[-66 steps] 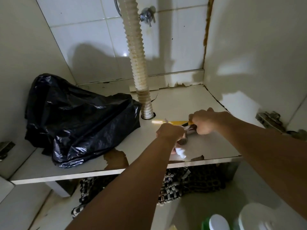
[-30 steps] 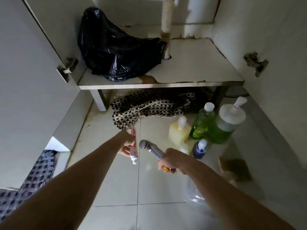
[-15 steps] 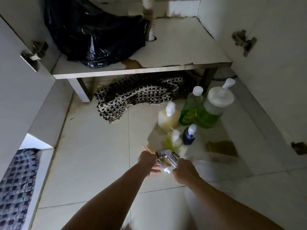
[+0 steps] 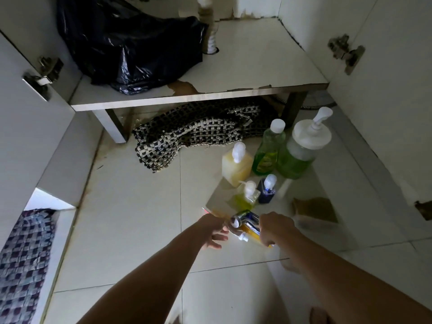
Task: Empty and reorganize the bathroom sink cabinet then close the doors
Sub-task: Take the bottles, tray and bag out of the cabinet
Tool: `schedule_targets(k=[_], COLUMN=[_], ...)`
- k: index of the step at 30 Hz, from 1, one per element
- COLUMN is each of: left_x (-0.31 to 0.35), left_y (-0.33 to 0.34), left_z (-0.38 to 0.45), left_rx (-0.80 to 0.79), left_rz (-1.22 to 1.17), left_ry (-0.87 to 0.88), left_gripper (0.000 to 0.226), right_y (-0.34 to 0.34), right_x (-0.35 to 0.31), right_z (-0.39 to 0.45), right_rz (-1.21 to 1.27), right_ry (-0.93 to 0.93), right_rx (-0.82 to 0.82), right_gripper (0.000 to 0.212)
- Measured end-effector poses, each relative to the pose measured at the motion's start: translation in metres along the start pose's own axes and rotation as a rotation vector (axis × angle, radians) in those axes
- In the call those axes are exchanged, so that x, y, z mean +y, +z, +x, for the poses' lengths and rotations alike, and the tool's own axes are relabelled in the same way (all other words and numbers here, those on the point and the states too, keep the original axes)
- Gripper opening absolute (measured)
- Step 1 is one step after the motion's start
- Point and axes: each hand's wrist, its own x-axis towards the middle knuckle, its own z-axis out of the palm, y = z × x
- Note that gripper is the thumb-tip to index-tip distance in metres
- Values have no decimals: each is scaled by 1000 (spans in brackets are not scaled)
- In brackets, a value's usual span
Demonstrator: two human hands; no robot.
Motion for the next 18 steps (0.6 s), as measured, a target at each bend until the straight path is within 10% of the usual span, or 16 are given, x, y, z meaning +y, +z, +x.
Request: schedule_targets(k=[9,18], left_x=[53,172], left_y=[-56,-215], left_z=[-49,-104], left_rx=[-91,786], left_rz=[610,9], left_ry=[-138,581], left_gripper=[37,26], right_y=[-93,-254], right_x=[-23,-46], right_z=[-8,-9], right_rz=[13,616], right_ry=[-118,-422], right_rx=[-401,403], right_gripper=[26,13])
